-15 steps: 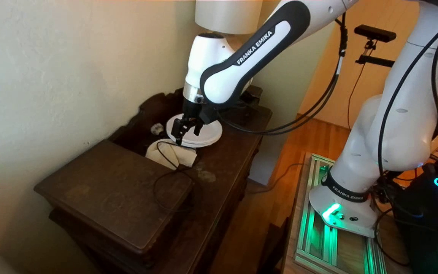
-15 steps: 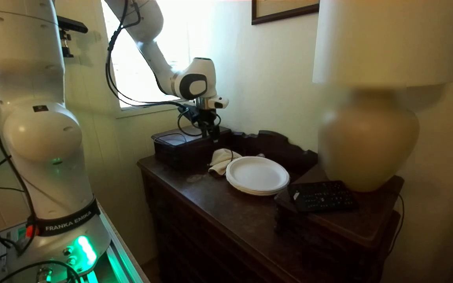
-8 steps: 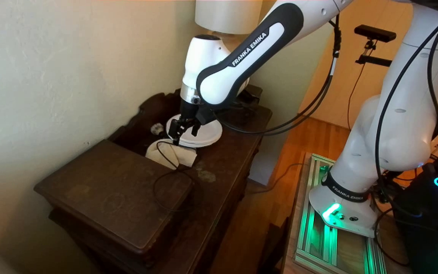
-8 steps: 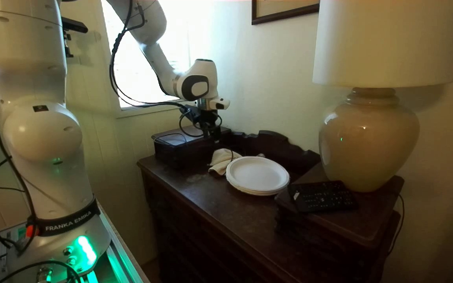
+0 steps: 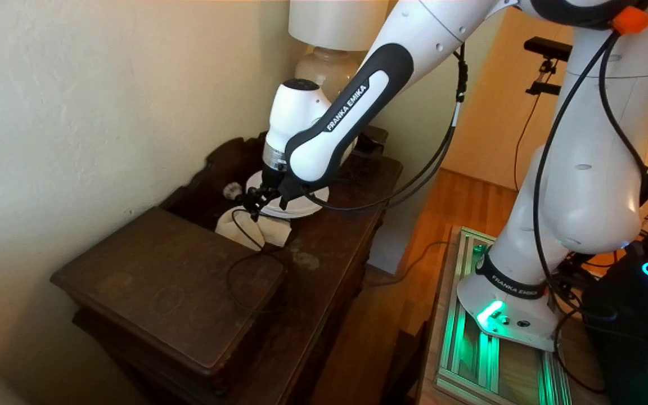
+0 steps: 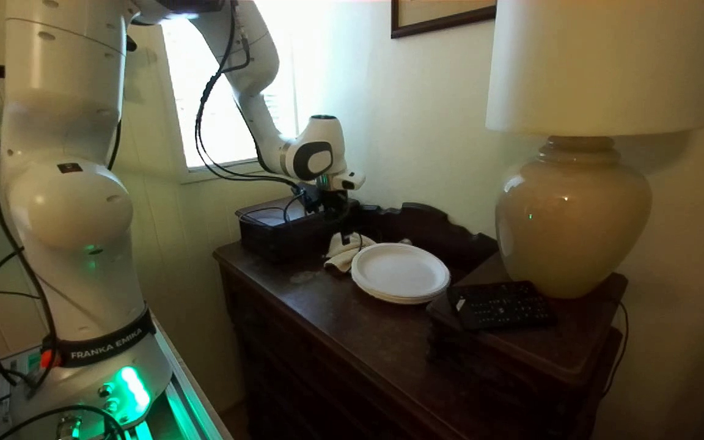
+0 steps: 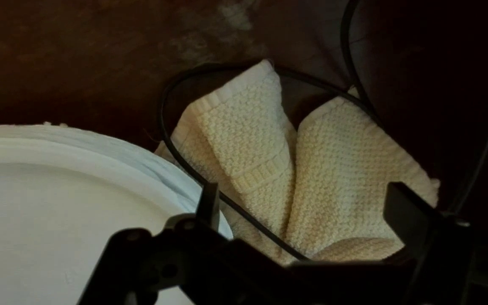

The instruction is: Use the towel to wipe the left side of the cabinet.

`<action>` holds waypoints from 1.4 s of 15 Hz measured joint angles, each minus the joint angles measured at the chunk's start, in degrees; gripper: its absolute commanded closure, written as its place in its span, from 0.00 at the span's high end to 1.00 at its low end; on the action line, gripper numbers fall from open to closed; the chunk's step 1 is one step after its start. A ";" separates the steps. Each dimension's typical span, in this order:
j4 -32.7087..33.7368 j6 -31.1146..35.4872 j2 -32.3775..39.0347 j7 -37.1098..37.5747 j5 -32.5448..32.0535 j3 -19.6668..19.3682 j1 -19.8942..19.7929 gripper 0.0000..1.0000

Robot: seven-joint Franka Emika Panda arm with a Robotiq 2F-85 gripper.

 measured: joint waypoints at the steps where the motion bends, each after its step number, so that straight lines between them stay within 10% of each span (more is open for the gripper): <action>1: 0.70 1.26 1.43 1.39 -0.52 -1.12 1.08 1.00; 11: 10.02 4.58 12.48 6.77 -0.59 -6.25 7.32 1.00; 12: 10.78 4.58 13.28 6.95 -0.59 -6.46 7.60 0.75; 21: 14.21 4.69 16.84 7.33 -0.59 -9.16 9.89 0.16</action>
